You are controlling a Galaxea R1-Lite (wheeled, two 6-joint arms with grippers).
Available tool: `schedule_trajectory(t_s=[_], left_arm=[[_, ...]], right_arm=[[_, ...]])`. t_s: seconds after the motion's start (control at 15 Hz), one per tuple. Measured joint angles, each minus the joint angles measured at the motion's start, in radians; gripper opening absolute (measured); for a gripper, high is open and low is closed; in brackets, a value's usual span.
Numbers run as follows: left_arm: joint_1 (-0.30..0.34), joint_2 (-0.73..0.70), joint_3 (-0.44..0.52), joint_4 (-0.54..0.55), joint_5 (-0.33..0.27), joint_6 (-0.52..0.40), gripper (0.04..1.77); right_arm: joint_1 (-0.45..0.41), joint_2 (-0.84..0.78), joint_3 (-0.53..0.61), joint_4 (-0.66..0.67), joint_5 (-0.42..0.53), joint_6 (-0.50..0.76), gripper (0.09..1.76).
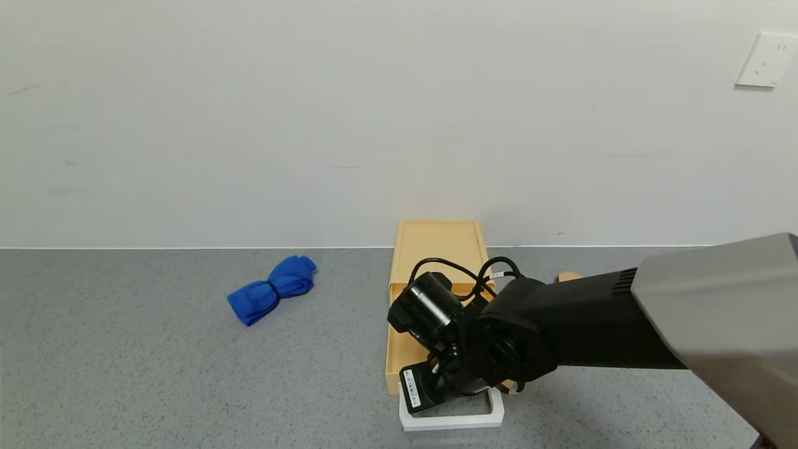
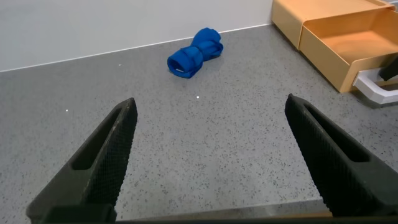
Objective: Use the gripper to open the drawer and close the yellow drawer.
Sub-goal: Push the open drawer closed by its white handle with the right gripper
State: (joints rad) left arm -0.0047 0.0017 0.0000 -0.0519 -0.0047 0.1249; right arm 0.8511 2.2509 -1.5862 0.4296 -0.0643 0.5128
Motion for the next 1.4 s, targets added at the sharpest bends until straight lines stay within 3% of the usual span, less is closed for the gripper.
schedule_trajectory(t_s=[1.4], left_arm=[[0.0,0.0,0.0,0.0,0.0,0.0,1.72]], right_arm=[[-0.072,0.044,-0.12,-0.003,-0.043,-0.061,0.12]])
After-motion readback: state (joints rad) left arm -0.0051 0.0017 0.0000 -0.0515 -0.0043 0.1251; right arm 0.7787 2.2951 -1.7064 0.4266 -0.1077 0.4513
